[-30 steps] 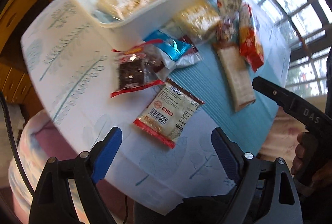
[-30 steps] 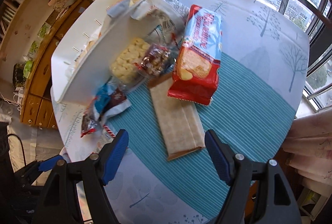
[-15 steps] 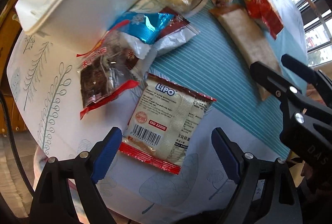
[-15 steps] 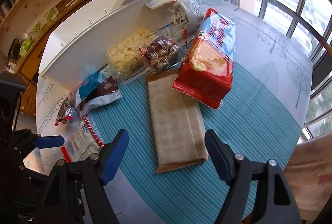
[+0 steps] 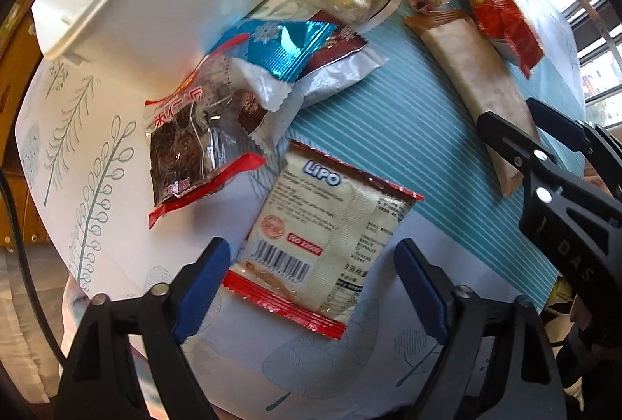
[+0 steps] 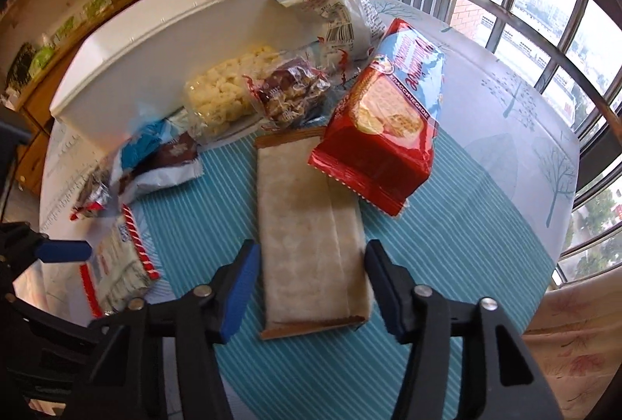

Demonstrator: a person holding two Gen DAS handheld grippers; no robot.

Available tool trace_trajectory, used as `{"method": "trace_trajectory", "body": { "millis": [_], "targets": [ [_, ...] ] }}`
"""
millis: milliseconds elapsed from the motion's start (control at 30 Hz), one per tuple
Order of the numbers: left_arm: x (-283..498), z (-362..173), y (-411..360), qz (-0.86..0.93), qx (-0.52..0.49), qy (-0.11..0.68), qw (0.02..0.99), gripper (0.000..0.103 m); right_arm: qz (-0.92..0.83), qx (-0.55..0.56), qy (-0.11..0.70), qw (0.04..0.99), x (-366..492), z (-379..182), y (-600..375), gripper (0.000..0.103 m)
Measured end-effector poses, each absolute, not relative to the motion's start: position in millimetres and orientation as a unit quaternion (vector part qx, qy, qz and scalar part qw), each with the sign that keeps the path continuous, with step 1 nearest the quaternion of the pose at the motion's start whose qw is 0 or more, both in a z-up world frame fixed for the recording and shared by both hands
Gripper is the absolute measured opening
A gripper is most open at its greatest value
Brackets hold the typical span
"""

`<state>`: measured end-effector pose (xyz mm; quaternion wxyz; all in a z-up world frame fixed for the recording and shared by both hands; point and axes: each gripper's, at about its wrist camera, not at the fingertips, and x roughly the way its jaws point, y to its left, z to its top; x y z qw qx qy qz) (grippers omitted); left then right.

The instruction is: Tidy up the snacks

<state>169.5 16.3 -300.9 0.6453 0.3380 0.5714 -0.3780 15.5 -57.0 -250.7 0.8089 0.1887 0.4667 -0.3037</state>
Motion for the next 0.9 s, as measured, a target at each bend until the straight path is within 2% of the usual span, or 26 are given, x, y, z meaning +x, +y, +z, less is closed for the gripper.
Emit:
{"method": "trace_trajectory", "body": {
  "millis": [67,300,667,800,900],
  "targets": [
    [165,-295,19,-0.382,0.336,0.566,0.649,0.07,-0.3,0.196,0.468,0.808,15,-251,-59,0.056],
    [156,-293,21,-0.363,0.332,0.576,0.653,0.049,-0.288,0.195,0.498,0.794,22,-250,-59,0.055],
    [144,-272,56,-0.315,0.287,0.63,0.65,0.047,-0.24,0.261,0.562,0.747,26,-246,-72,0.054],
    [147,-251,71,-0.295,0.275,0.632,0.662,0.046,-0.215,0.355,0.577,0.703,18,-249,-83,0.053],
    [154,-235,81,-0.288,0.265,0.628,0.672,0.047,-0.21,0.383,0.598,0.672,12,-252,-83,0.053]
  ]
}}
